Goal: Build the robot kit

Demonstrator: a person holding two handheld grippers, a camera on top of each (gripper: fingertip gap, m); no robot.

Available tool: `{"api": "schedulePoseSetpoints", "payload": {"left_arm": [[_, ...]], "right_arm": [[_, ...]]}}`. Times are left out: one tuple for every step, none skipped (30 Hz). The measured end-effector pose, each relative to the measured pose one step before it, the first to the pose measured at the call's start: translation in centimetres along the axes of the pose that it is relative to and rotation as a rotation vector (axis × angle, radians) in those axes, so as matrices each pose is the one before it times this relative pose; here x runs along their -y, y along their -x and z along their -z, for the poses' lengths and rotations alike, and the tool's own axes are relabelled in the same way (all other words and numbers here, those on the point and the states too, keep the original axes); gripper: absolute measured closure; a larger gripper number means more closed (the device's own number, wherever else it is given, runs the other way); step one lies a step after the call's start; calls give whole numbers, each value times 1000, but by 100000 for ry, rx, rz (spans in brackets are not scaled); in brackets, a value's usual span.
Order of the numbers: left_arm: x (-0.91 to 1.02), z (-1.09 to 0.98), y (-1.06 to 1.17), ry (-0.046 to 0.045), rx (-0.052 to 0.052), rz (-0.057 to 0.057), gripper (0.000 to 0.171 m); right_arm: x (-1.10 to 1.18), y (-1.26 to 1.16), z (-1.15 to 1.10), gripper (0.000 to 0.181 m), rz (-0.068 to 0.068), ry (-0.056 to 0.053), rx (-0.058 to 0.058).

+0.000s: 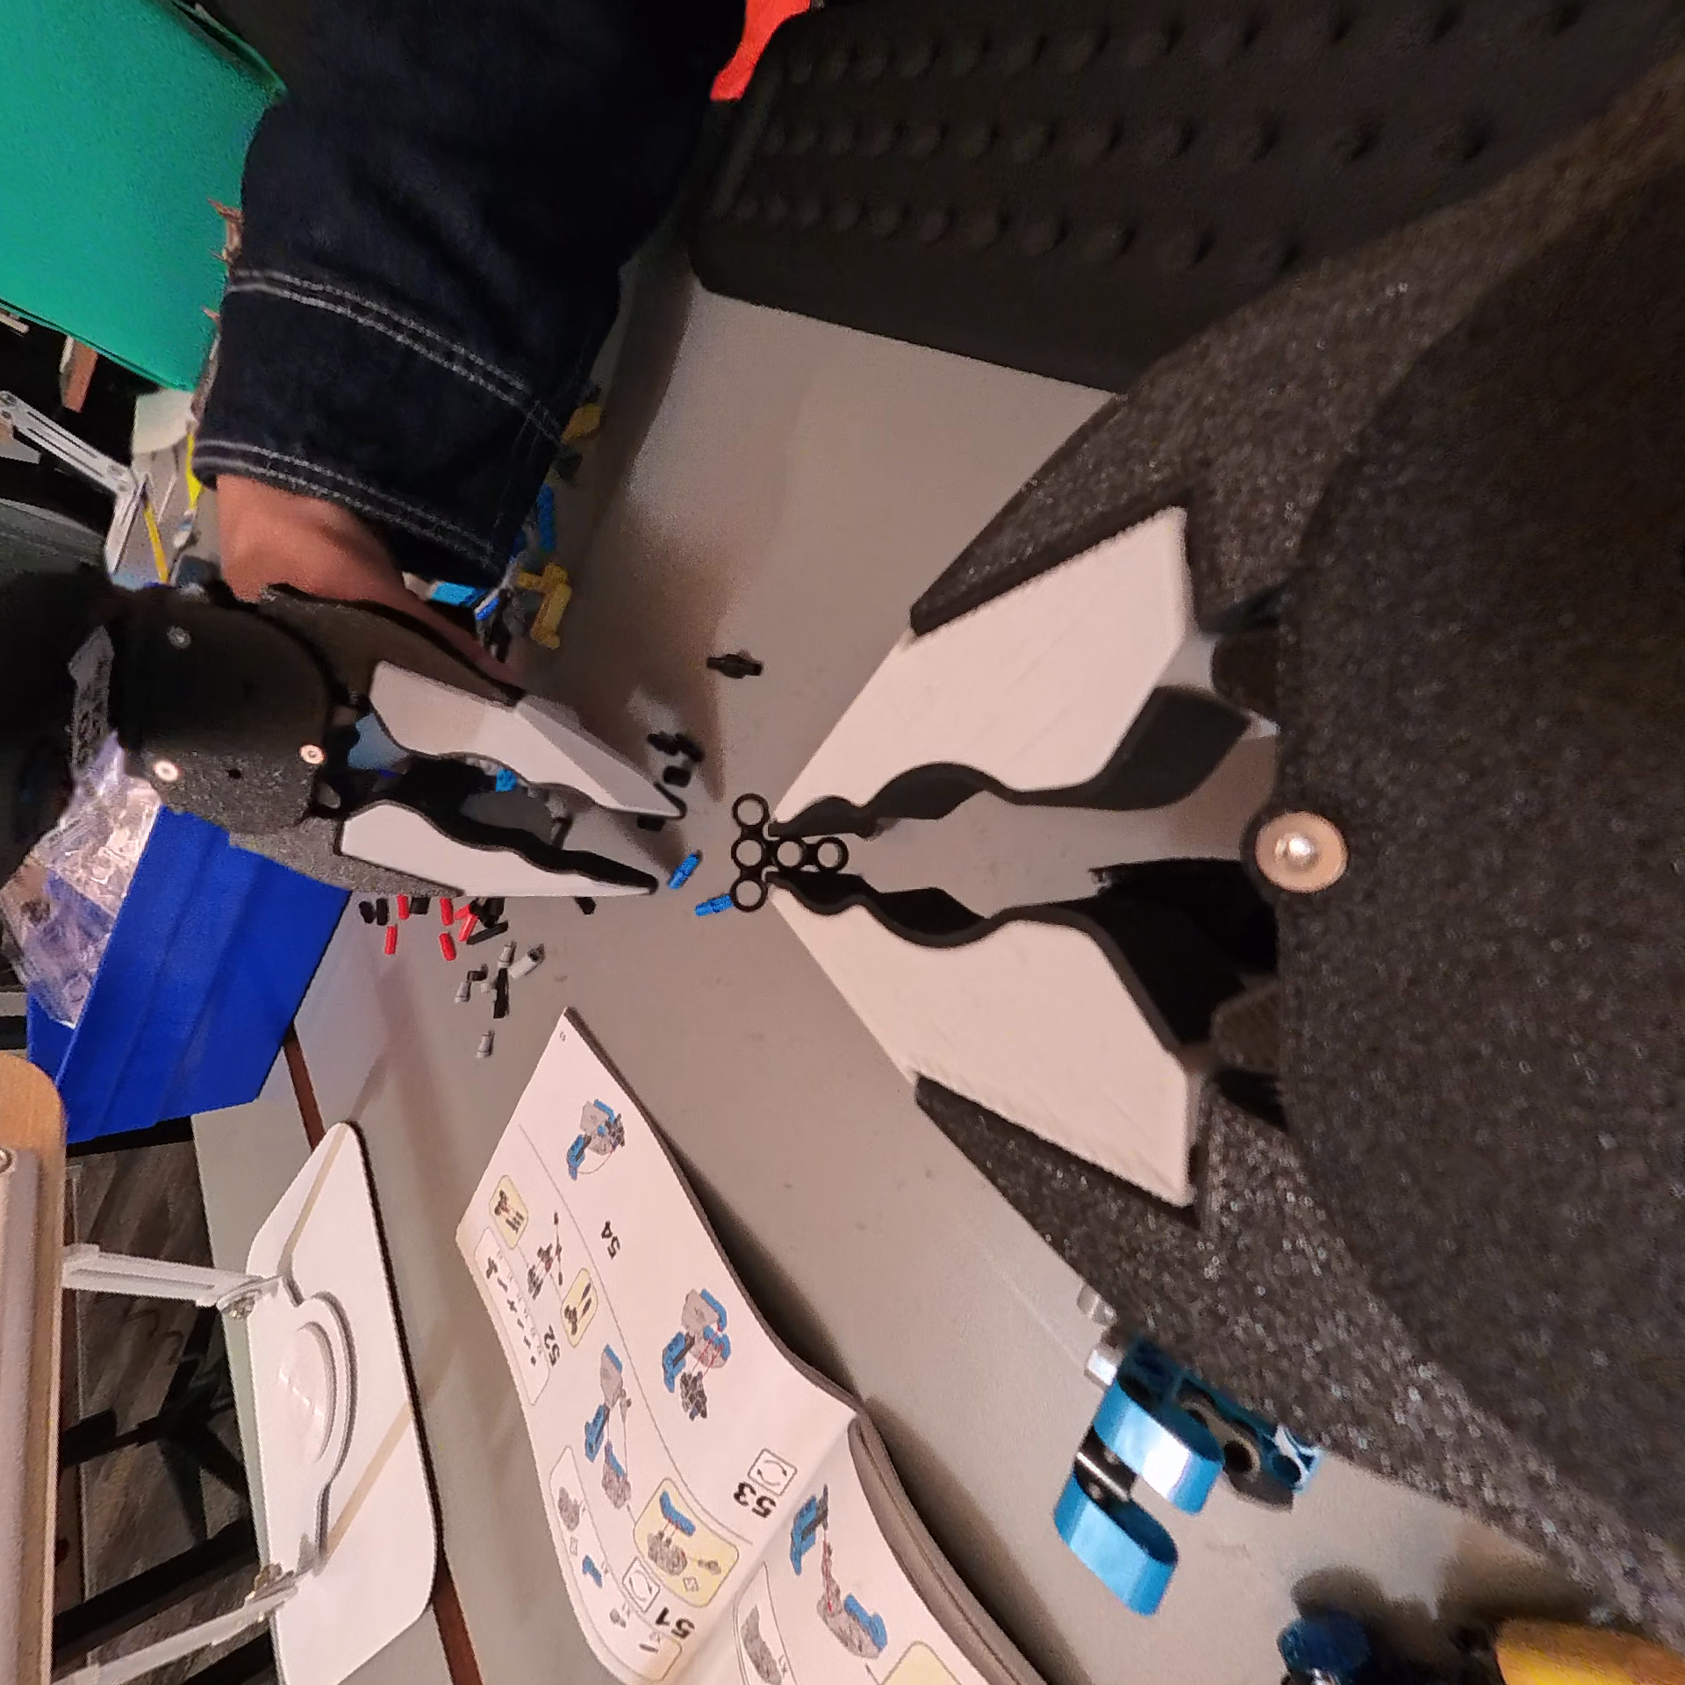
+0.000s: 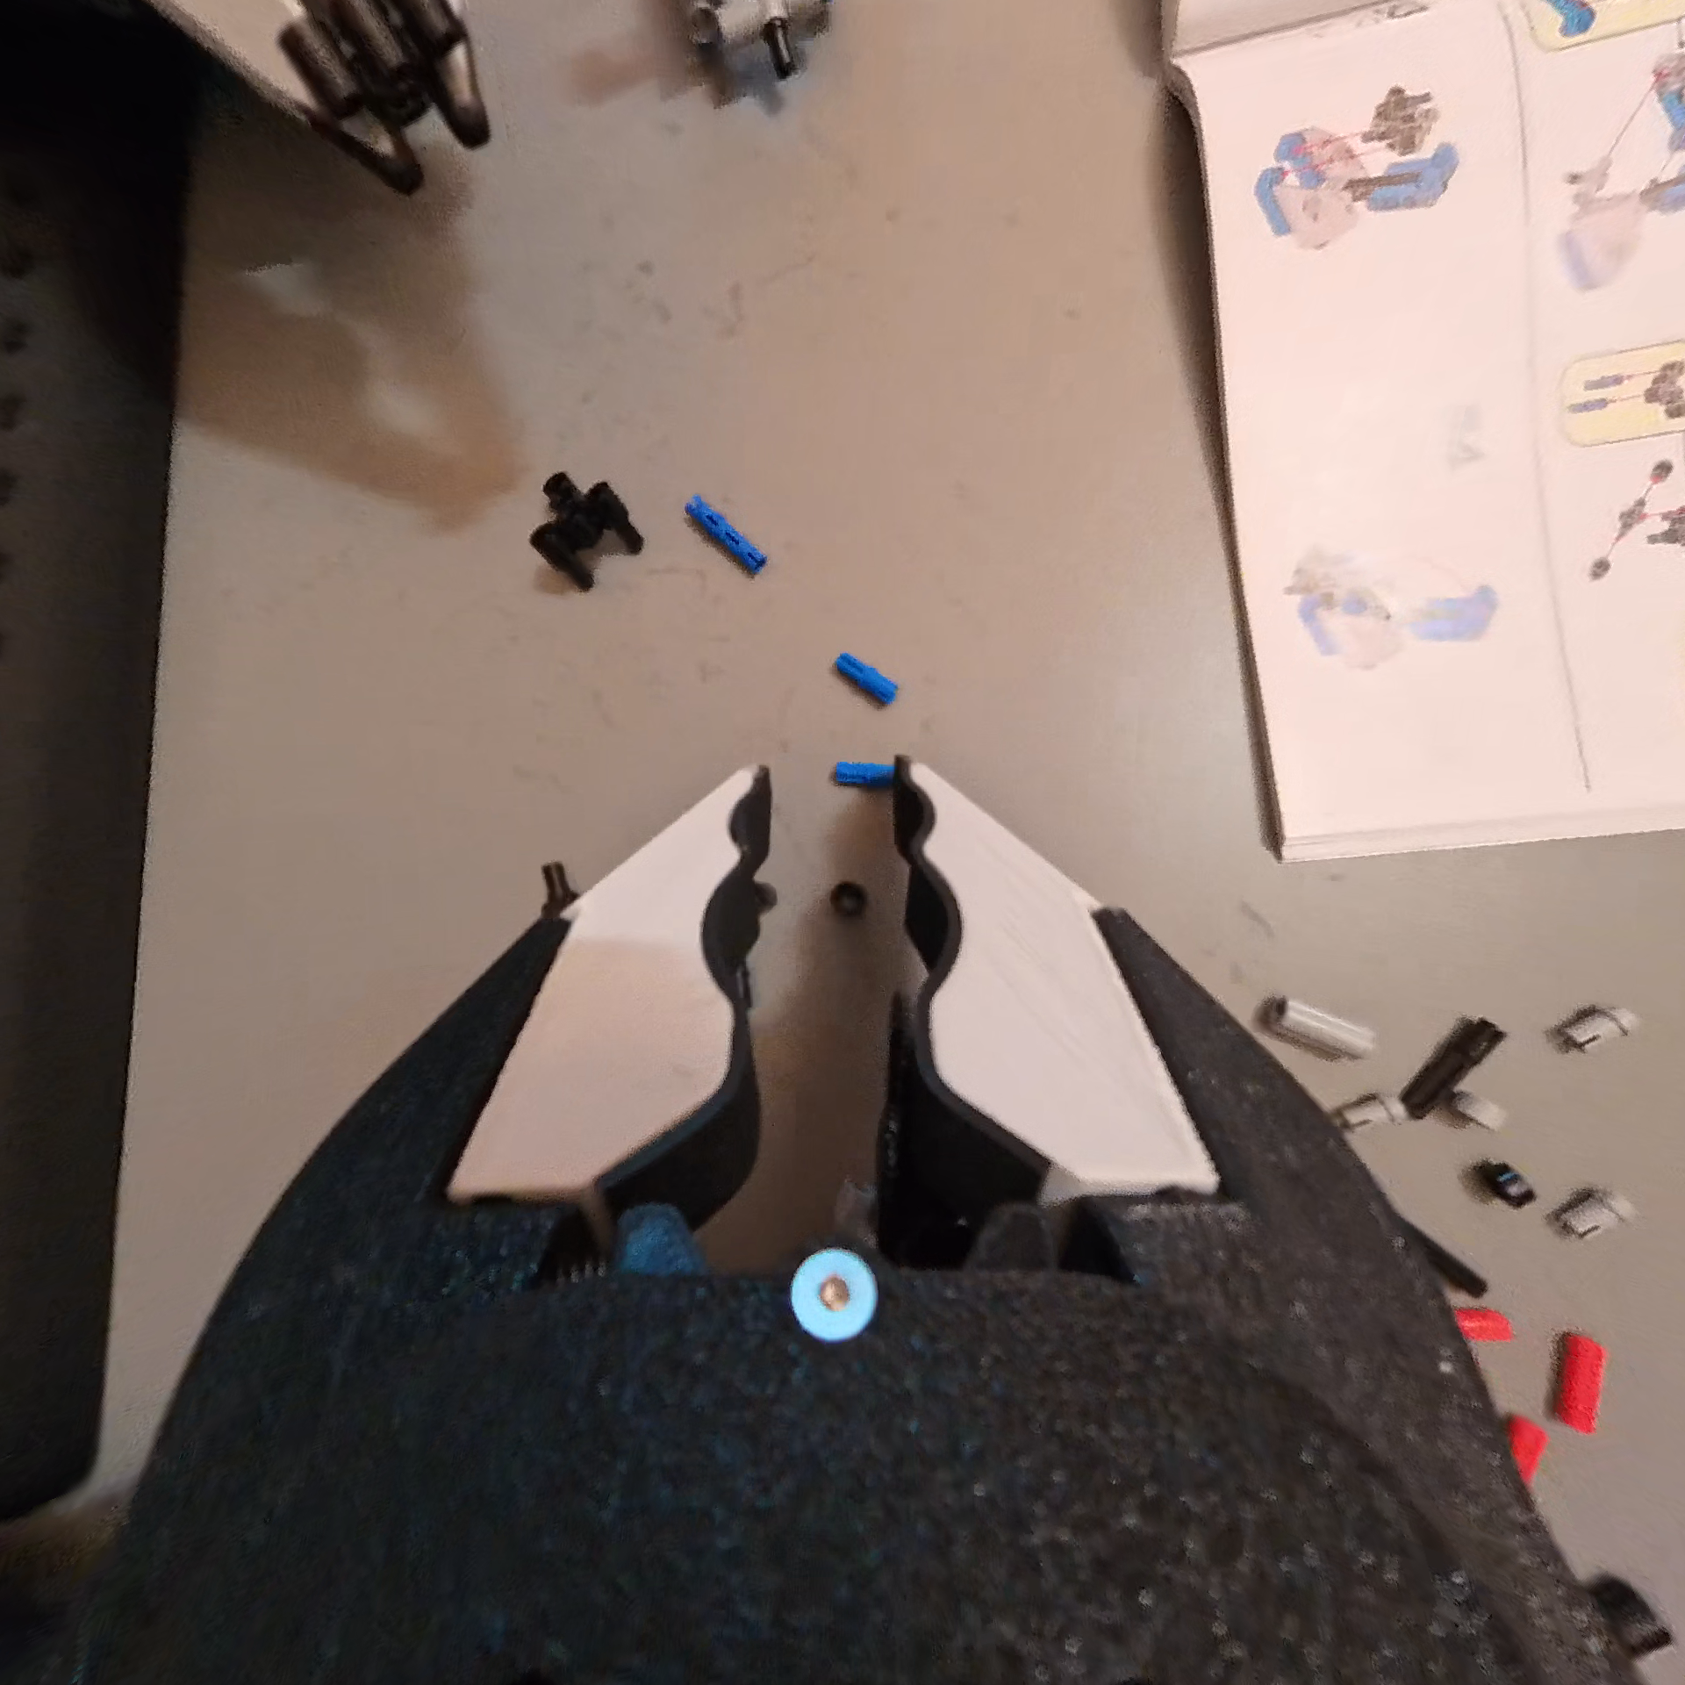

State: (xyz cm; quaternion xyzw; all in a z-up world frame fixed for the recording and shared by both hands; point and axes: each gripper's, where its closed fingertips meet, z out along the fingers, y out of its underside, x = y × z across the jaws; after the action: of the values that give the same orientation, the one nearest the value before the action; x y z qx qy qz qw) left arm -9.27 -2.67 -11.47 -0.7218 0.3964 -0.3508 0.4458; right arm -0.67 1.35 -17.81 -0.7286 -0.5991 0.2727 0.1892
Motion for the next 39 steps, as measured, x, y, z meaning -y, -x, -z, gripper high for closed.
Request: {"api": "schedulePoseSetpoints", "payload": {"left_arm": [[-3,-1,-21,-40,-218,72,165],[-32,-19,-20,173,-191,79,165],[-64,-38,-23,353,-261,155,165],[-52,-41,-25,330,-192,117,165],[-44,-48,-33,254,-194,-94,165],[-56,-40,-25,319,-128,-204,165],[-47,-37,2,319,49,-250,165],[-64,-18,0,295,88,-261,165],[-43,-24,0,258,12,-171,165],[-53,-34,-35,282,-168,-70,165],[-60,-38,-40,359,-165,-56,165],[-52,-25,-7,239,1,-198,165],[-15,-10,-12,129,38,-191,165],[-3,-4,-4,18,19,-90,165],[2,-1,-7,-14,-37,22,165],[4,3,-5,-29,-78,108,165],[19,-3,-14,-52,-107,90,165],[0,2,-13,-20,-33,-7,165],[-4,-10,-11,51,-17,-124,165],[-28,-5,-22,132,-25,-90,165],[-20,-11,-16,98,-23,-50,165],[-8,1,1,39,109,-112,165],[-5,3,32,36,178,-103,165],[-27,-10,-6,83,-12,48,165],[-13,-18,-16,90,-102,48,165],[-22,-19,2,155,38,-110,165],[-26,-15,21,164,204,-173,165],[-17,-10,-1,60,106,-133,165],[-10,-6,-14,24,-151,45,165],[-19,-11,-60,47,-441,268,165],[-31,-38,-80,128,-752,554,165],[-32,-27,-97,59,-950,869,165],[48,3,-80,-354,-867,1003,165],[104,38,-32,-653,-640,975,165],[108,47,-15,-629,-504,841,165],[87,52,-12,-561,-496,702,165],[93,49,-11,-679,-501,758,165],[104,59,35,-756,-285,769,165],[84,64,71,-589,-243,937,165]], "right_arm": [[-58,-38,224,155,1891,-1667,2658],[57,-136,176,155,2360,-1524,1721],[119,-277,84,155,2637,-1337,464],[88,-248,-8,156,2659,-486,461],[166,-99,-72,159,2214,-257,1116],[168,107,-120,162,1270,20,2025],[-44,71,-174,161,408,1268,1815],[-280,-228,-207,160,324,2615,-15],[-443,-226,-212,160,594,3076,-336],[-170,-48,-164,160,628,1123,94],[63,74,-144,161,781,-485,458],[-39,157,-134,161,311,214,719],[28,99,-16,163,382,-94,36],[-22,18,2,163,33,47,-860],[-26,47,-6,163,576,2,-955],[-18,63,-35,163,1088,-55,-1276],[-18,4,-16,164,1328,-160,-1961],[-66,-11,3,166,1663,-30,-1899],[-9,94,6,167,1209,-268,-964],[-73,227,33,172,480,-2,472],[-24,46,15,173,-554,-316,-341],[-1,27,10,174,-674,-323,-601],[-12,41,-1,175,-442,-234,-730],[25,81,-13,176,559,-183,-645],[62,-58,-7,176,1198,-12,-1455],[31,-60,-14,174,753,293,-1243],[-10,-25,2,174,-583,454,-526],[-20,-8,3,174,-1354,361,-156],[-2,58,-19,175,-1247,-71,293],[14,75,-20,176,-662,-675,485],[4,40,-22,177,-688,-966,513],[13,11,-22,177,-757,-957,920],[34,7,-29,177,-1280,-845,1566],[60,18,-52,178,-2561,-809,1948],[38,10,-52,177,-2212,-350,1504],[-19,-19,15,178,-1156,1017,687],[71,-14,-37,178,-637,1192,-429],[8,-51,-20,178,882,2132,-2114],[105,-195,49,178,3242,2541,-5150]]}}
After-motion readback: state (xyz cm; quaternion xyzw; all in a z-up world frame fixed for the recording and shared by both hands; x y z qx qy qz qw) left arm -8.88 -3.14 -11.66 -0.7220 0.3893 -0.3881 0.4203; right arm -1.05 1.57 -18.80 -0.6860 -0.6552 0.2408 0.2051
